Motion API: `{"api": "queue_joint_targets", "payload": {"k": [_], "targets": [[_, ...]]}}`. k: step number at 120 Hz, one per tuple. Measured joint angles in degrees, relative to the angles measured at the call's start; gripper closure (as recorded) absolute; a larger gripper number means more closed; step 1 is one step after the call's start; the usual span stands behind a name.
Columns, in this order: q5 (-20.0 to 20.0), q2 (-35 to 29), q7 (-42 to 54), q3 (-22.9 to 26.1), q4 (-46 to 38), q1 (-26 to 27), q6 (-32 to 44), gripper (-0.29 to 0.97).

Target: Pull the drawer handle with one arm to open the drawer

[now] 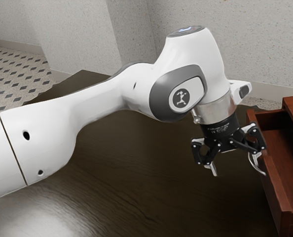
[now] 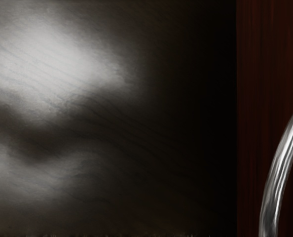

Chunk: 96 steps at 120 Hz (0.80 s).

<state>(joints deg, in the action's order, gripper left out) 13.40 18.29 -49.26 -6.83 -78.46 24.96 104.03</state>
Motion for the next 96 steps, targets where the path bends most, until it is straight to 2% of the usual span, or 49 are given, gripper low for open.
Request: {"api": "queue_joint_targets", "payload": {"k": [46, 96], "targets": [[-2.0, -3.4, 1.1, -0.4, -4.1, -1.1, -1.8, 0.0], [-2.3, -9.6, 2.3, -2.1, -12.1, -1.5, -1.7, 0.0]]}}
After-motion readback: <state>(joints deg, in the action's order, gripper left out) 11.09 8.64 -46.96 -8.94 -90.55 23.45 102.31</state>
